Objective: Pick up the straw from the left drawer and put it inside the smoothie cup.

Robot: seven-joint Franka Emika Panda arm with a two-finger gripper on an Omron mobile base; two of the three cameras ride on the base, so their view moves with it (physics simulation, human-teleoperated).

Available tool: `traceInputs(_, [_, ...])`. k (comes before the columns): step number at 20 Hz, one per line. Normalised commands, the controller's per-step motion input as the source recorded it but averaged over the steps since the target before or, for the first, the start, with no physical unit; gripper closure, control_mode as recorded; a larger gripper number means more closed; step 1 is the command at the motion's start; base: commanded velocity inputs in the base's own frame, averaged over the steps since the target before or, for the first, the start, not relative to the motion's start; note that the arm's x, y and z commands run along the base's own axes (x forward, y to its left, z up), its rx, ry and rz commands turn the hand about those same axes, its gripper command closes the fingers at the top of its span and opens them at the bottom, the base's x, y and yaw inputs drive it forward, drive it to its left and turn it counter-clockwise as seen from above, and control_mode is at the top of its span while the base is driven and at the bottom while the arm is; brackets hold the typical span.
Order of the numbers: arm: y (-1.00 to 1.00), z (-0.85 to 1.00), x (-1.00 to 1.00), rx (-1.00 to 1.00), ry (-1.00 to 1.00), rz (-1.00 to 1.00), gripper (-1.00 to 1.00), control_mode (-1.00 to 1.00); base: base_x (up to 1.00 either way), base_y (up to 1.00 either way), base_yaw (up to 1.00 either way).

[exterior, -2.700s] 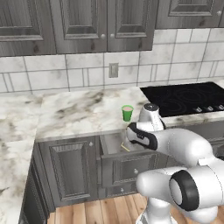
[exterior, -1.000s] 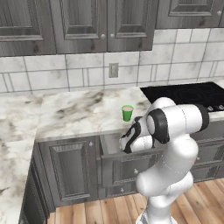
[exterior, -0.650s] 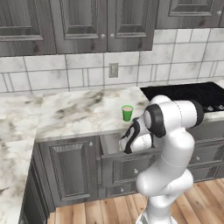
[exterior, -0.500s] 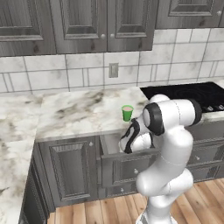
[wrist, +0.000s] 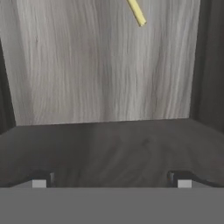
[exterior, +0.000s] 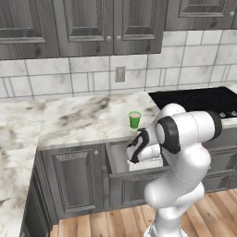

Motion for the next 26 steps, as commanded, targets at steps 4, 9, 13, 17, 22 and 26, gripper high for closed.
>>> traceInputs(4, [0.00,0.09,-1.00,0.00,0.08,0.00,-1.00,-1.00,0.00,0.00,0.00])
traceInputs(9, [-0.02,0.62,-0.54,0.00,0.03,0.00,-1.00,-1.00,0.00,0.00,0.00])
traceInputs(13, [0.00,0.93,0.06,0.02,0.04,0.00,-1.00,-1.00,0.00,0.00,0.00])
traceInputs(17, [0.00,0.52,0.25,0.00,0.06,0.00,-1.00,-1.00,0.00,0.00,0.00])
traceInputs(22, [0.00,-0.01,0.26,0.00,0.02,0.00,-1.00,-1.00,0.00,0.00,0.00])
traceInputs(26, [0.00,-0.22,0.26,0.00,0.00,0.00,-1.00,-1.00,0.00,0.00,0.00])
